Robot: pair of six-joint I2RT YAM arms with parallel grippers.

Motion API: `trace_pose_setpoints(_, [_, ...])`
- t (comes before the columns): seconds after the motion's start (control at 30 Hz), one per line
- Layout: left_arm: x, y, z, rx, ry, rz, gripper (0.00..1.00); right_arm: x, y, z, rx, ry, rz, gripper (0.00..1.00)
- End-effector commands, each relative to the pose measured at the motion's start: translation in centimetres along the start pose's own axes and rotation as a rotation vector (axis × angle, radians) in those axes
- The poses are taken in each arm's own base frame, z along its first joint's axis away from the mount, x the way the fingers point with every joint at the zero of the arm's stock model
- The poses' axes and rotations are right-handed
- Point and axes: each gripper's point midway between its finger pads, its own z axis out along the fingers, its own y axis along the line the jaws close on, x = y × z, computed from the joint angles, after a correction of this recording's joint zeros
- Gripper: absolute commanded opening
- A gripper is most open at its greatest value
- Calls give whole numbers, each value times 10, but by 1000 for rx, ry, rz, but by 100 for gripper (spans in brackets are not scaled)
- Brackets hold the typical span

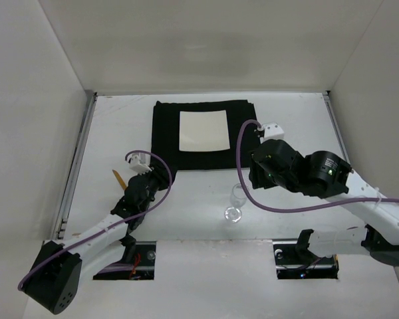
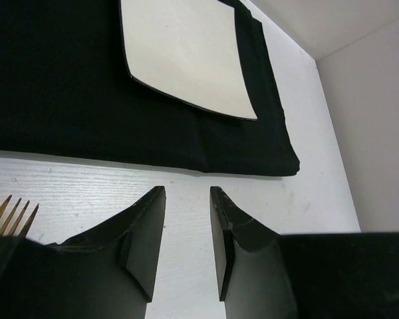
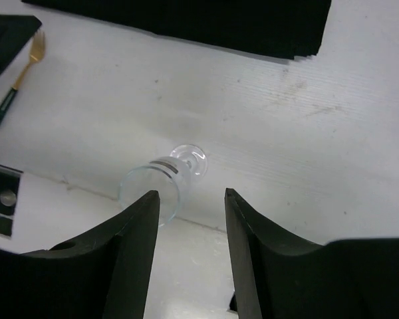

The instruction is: Set the dinner table for one person

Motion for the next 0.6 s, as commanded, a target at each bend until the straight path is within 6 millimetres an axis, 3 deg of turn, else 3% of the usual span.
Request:
trace_pose_setpoints(0.0, [-10,-8,0,28,-34,-14,31,4,-8,-10,6,20,-62,49])
trace_pose_setpoints(0.17, [-9,-7,1,26,-32,-17,32,25,14,-4,-53,91,-122,48])
trace_pose_setpoints(0.3, [-7,-6,2,22,-26,-15,32,31,29,1,-89,103,-142,48])
trace_pose_setpoints(0.57, [-8,-6,2,22,-28,-16,32,30,24,21,-66,98,-156,45])
